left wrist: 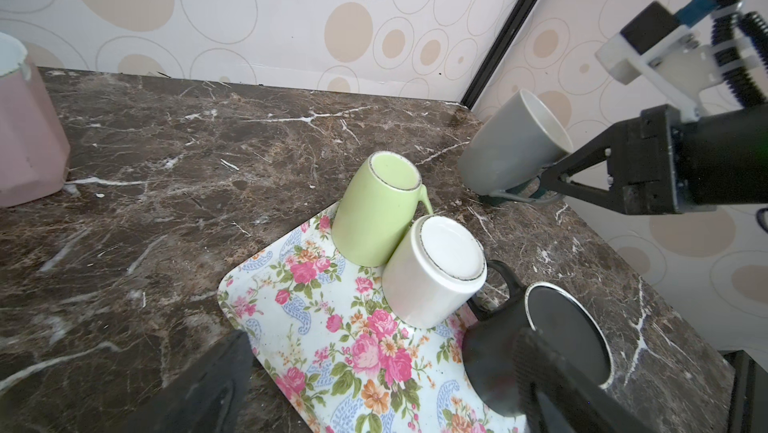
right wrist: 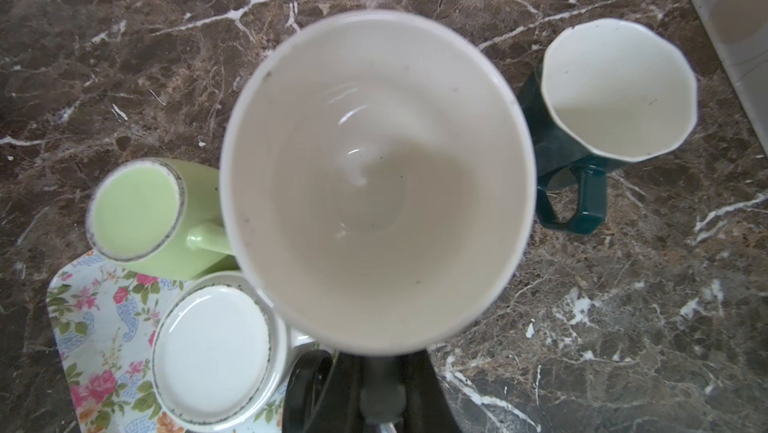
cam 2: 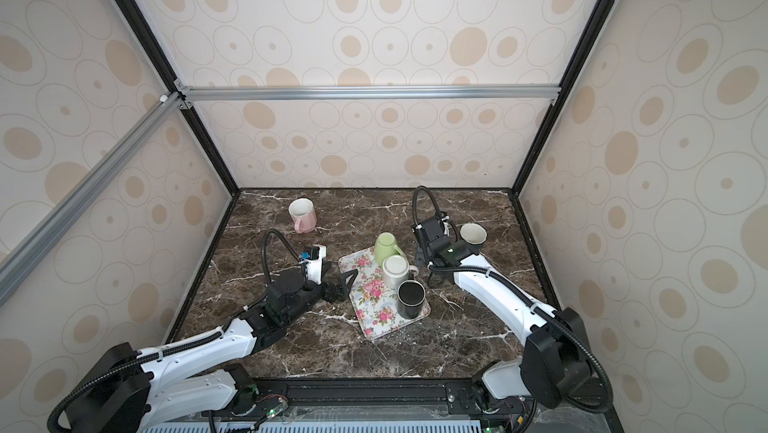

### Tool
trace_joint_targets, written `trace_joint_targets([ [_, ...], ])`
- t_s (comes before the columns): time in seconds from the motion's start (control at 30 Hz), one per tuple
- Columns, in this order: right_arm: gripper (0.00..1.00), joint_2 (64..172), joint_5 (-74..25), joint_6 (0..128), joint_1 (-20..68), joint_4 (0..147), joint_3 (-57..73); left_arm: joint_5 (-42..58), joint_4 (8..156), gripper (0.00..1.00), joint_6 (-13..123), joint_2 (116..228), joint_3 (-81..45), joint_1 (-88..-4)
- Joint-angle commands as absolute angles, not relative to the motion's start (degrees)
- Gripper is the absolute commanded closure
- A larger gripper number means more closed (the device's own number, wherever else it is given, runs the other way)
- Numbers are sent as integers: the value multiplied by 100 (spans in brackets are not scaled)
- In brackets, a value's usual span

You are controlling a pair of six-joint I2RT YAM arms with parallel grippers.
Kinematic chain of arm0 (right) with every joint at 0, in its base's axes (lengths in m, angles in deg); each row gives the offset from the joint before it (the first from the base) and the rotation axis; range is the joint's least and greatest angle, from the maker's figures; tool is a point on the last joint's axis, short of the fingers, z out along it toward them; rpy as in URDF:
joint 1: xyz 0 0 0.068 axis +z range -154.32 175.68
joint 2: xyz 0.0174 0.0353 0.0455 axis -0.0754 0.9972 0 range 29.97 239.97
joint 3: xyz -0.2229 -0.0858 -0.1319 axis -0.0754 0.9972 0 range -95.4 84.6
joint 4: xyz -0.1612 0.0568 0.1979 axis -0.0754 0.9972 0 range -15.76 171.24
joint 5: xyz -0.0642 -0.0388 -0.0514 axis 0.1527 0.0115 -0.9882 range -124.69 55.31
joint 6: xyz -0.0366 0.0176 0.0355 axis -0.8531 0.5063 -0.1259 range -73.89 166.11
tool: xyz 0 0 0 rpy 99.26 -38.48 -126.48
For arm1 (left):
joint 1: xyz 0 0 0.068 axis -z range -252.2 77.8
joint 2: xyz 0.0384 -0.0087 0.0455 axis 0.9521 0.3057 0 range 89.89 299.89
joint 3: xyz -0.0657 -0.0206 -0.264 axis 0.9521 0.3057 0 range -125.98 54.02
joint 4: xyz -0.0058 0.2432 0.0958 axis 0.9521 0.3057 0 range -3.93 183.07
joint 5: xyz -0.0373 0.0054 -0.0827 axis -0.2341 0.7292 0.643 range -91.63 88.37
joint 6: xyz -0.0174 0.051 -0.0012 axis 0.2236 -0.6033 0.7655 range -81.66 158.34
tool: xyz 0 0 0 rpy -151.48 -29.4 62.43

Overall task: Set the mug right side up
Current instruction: 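Carry the upright grey mug with the right gripper beside the teal mug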

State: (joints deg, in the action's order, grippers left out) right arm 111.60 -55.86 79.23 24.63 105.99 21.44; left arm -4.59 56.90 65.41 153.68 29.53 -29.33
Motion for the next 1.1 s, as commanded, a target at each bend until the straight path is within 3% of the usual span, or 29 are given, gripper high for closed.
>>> trace_joint_targets([
  [0.0, 100, 11270, -5607, 7957, 2383, 10454, 1849, -609, 5529, 2, 6418, 15291, 2976, -2901],
  [1.07, 100, 12764, -5701, 7837, 1821, 10807, 1153, -752, 5583, 2, 6454, 15453, 2941, -2904],
])
